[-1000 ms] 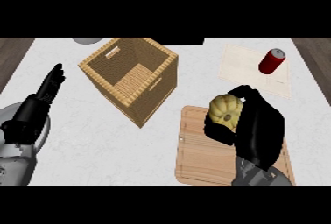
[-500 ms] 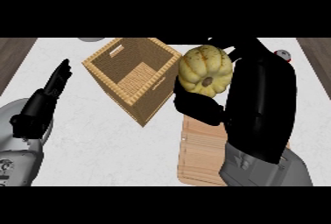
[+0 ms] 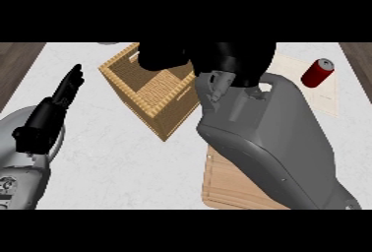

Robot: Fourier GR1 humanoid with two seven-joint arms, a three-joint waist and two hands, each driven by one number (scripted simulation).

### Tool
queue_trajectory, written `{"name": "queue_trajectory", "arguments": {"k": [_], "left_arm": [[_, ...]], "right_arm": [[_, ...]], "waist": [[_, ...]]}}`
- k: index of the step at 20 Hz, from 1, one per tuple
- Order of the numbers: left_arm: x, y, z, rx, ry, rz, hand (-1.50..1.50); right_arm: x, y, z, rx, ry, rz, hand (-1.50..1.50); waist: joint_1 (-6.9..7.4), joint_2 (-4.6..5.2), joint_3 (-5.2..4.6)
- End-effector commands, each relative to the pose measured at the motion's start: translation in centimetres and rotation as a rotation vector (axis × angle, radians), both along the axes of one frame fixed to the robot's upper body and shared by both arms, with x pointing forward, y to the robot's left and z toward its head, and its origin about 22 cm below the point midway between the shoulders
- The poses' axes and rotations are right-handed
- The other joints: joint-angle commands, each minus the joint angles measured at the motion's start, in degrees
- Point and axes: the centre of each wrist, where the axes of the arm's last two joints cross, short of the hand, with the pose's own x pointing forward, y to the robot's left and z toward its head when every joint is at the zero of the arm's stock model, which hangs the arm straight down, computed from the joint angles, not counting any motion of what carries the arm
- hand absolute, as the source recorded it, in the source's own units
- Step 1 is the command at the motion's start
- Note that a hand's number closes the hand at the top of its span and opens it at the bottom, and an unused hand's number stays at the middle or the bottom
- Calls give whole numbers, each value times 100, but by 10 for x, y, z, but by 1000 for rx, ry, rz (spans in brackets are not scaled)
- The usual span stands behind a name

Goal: Pick the squash from the cutting board and place it in the basket

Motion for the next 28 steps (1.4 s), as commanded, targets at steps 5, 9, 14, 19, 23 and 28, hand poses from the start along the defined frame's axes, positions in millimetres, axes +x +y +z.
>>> {"name": "queue_trajectory", "arguments": {"k": [5,9,14,19,23,28], "left_arm": [[6,-16,0,-13,0,-24,0],[2,-20,-3,-2,-7,-26,0],[10,-9,-10,10,6,-13,0],[0,-2,10,-2,-9,4,0],[2,-17,-1,-1,-1,-9,0],[4,-2,1,0,-7,-12,0]], "right_arm": [[39,41,19,62,222,-88,150],[66,47,1,57,309,-85,150],[79,52,-8,26,428,-108,150],[91,57,-22,-196,524,-194,150],[93,63,-32,-263,554,-192,150],[93,69,-7,-193,618,-97,-150]], "waist": [[116,35,-5],[214,61,-8],[61,51,-7],[-2,-26,4],[3,-8,3],[27,12,2]]}}
